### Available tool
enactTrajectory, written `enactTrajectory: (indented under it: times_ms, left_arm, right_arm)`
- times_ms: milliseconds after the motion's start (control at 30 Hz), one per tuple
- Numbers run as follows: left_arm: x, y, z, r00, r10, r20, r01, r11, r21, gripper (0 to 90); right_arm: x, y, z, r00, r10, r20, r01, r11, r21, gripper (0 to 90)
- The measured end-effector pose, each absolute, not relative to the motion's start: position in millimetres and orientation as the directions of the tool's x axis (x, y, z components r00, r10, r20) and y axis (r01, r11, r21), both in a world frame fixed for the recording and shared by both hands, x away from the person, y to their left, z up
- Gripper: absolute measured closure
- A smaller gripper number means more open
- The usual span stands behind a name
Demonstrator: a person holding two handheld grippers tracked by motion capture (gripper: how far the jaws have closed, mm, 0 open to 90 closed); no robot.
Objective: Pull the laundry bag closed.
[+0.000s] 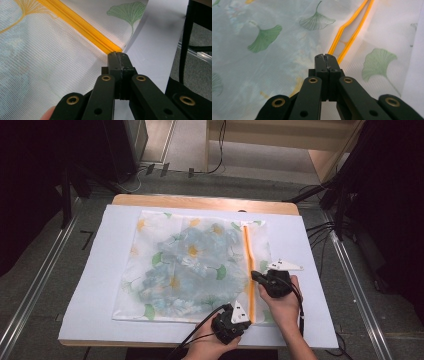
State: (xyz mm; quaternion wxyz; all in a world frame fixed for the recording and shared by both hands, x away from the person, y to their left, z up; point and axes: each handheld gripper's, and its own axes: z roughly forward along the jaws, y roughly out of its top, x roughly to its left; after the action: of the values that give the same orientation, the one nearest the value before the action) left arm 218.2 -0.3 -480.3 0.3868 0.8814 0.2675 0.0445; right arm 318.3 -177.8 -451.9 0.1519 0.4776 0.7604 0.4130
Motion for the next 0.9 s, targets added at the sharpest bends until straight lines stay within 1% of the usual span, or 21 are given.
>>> enactTrajectory:
  times_ms: [367,533,600,733,800,900]
  left_arm:
    - [220,1,-480,0.852,0.504,-0.141,0.447,-0.561,0.697,90.0]
    - [218,-1,-481,0.85,0.509,-0.134,0.441,-0.551,0.708,90.0]
    - [217,-1,-480,0.852,0.51,-0.12,0.434,-0.56,0.706,90.0]
    - [219,0,-480,0.851,0.507,-0.137,0.444,-0.554,0.704,90.0]
    - [218,0,-481,0.853,0.506,-0.131,0.439,-0.556,0.706,90.0]
    - [217,0,-480,0.853,0.507,-0.126,0.436,-0.559,0.705,90.0]
  right_arm:
    - [358,-180,-455,-0.473,0.866,0.159,0.61,0.192,0.769,90.0]
    - [368,-179,-450,-0.472,0.866,0.162,0.602,0.182,0.777,90.0]
    - [372,-177,-447,-0.473,0.868,0.148,0.595,0.191,0.781,90.0]
    - [385,-175,-447,-0.469,0.87,0.149,0.599,0.189,0.778,90.0]
    - [393,-174,-448,-0.463,0.872,0.16,0.605,0.179,0.776,90.0]
    - [405,-172,-449,-0.455,0.878,0.15,0.605,0.181,0.775,90.0]
